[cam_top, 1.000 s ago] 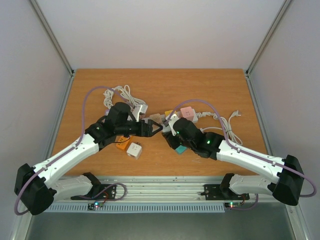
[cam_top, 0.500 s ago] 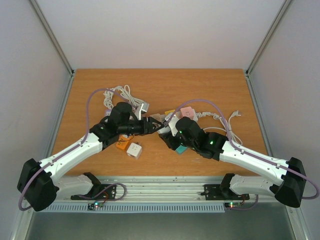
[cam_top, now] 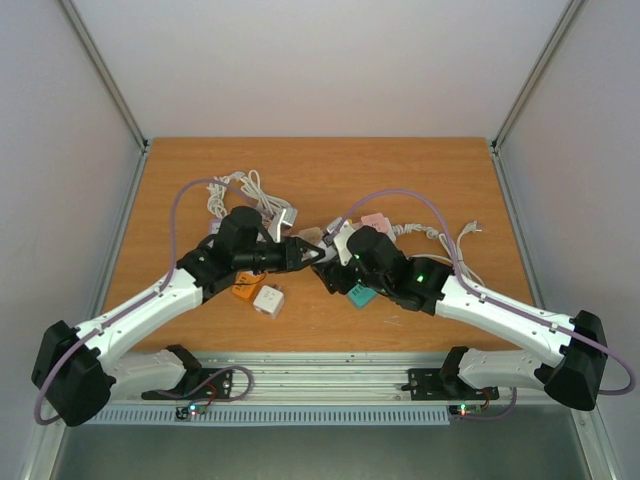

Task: Insert the plug

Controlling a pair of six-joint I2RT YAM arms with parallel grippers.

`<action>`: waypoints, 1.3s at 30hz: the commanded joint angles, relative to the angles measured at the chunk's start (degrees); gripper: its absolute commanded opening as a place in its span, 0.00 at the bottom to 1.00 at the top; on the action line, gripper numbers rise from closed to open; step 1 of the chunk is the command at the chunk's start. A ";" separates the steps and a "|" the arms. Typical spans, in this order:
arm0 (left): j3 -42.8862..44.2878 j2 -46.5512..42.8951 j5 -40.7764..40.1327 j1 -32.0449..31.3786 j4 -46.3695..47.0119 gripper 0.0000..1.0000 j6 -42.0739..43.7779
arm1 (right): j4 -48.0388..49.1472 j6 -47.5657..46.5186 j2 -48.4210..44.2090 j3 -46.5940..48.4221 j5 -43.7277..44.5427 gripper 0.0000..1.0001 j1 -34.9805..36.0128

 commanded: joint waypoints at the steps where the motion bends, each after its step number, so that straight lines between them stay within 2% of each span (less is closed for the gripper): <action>1: 1.13 -3.53 -4.96 0.01 0.08 0.18 3.75 | -1.23 3.51 -0.55 2.25 -0.85 0.79 -1.09; 4: 1.62 -5.32 -10.37 0.01 -0.95 0.17 5.93 | -1.47 5.27 -3.28 1.40 -5.28 0.85 -3.03; 6: 1.52 -6.72 -12.65 0.06 -0.83 0.17 7.07 | -1.55 7.32 -5.58 1.15 -11.85 0.86 -6.46; 10: 1.15 -9.28 -13.28 0.01 1.70 0.17 7.58 | -0.12 13.90 -9.60 1.24 -24.91 0.87 -16.17; 13: 0.87 -11.20 -12.82 0.01 5.38 0.17 6.92 | 3.30 20.96 -11.52 0.56 -30.86 0.87 -19.93; 17: 0.24 -13.35 -11.52 0.03 12.88 0.16 3.83 | 10.48 31.68 -12.33 -0.55 -34.22 0.87 -20.44; 20: -1.66 -14.63 -10.02 0.03 23.34 0.13 -2.04 | 19.67 37.17 -11.96 -3.00 -38.36 0.83 -20.44; 27: -0.16 -14.71 -6.71 0.04 29.84 0.14 -9.52 | 41.88 48.47 -10.48 -8.78 -43.30 0.77 -19.41; 39: -0.74 -13.37 -5.93 0.01 30.98 0.14 -7.90 | 47.78 50.44 -8.65 -6.76 -44.74 0.77 -17.20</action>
